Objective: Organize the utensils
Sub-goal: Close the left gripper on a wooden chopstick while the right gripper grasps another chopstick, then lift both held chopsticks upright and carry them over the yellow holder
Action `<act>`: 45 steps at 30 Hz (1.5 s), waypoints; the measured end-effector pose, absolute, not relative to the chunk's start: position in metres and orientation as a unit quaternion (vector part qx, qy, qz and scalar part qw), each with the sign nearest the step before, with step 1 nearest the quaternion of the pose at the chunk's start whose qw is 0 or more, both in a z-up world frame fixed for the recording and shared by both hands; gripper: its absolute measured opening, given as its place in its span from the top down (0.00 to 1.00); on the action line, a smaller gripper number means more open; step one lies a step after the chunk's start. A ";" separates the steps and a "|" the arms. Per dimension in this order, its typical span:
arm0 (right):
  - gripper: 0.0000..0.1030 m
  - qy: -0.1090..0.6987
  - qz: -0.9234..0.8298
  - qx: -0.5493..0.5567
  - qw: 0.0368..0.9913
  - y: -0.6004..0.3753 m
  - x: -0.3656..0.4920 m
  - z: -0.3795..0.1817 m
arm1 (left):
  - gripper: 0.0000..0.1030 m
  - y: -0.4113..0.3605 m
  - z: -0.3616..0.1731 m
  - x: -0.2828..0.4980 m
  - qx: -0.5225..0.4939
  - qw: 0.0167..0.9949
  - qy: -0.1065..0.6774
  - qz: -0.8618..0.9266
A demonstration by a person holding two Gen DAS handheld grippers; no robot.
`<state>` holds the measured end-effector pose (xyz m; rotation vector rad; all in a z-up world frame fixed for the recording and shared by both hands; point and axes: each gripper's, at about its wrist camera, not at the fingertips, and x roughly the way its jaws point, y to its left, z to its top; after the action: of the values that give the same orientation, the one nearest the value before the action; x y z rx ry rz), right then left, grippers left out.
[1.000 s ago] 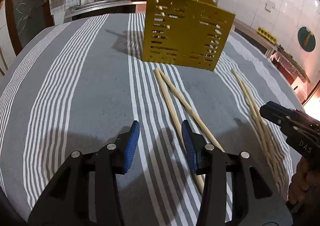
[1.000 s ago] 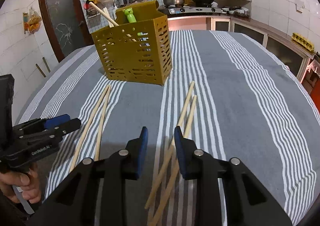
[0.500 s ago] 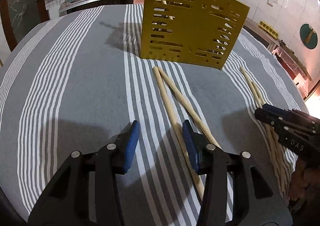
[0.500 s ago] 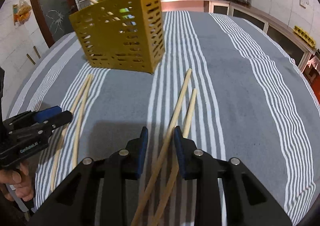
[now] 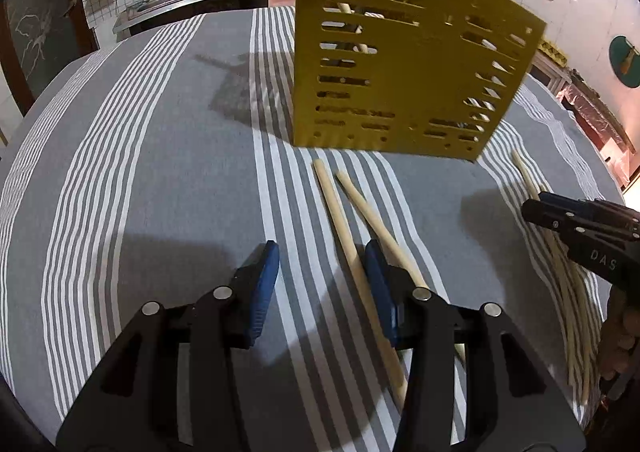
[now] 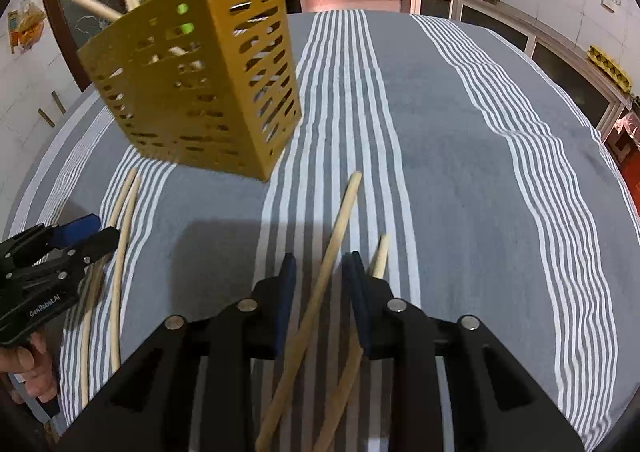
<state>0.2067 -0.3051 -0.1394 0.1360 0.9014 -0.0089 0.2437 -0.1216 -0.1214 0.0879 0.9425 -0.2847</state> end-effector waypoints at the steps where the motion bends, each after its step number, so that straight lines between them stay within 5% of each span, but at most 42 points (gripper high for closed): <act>1: 0.74 0.436 -0.006 0.065 0.898 -0.305 0.210 -0.139 | 0.57 -0.124 -0.121 0.247 0.046 0.880 0.453 -0.136; 5: 0.76 0.440 -0.015 0.057 0.896 -0.305 0.222 -0.140 | 0.60 -0.129 -0.122 0.259 0.055 0.878 0.456 -0.135; 7: 0.77 0.443 -0.018 0.045 0.895 -0.300 0.226 -0.141 | 0.80 -0.133 -0.122 0.261 0.062 0.879 0.454 -0.131; 14: 0.94 0.444 -0.016 0.033 0.895 -0.294 0.232 -0.138 | 0.95 -0.136 -0.123 0.262 0.058 0.879 0.454 -0.133; 45: 0.94 0.207 0.064 0.118 0.969 -0.316 0.133 -0.011 | 0.95 -0.100 0.002 0.193 -0.006 0.939 0.293 -0.180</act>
<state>0.1327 -0.3157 -0.0108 0.2376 0.4189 0.1295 0.1927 -0.1001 0.0018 -0.0132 0.5983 -0.3675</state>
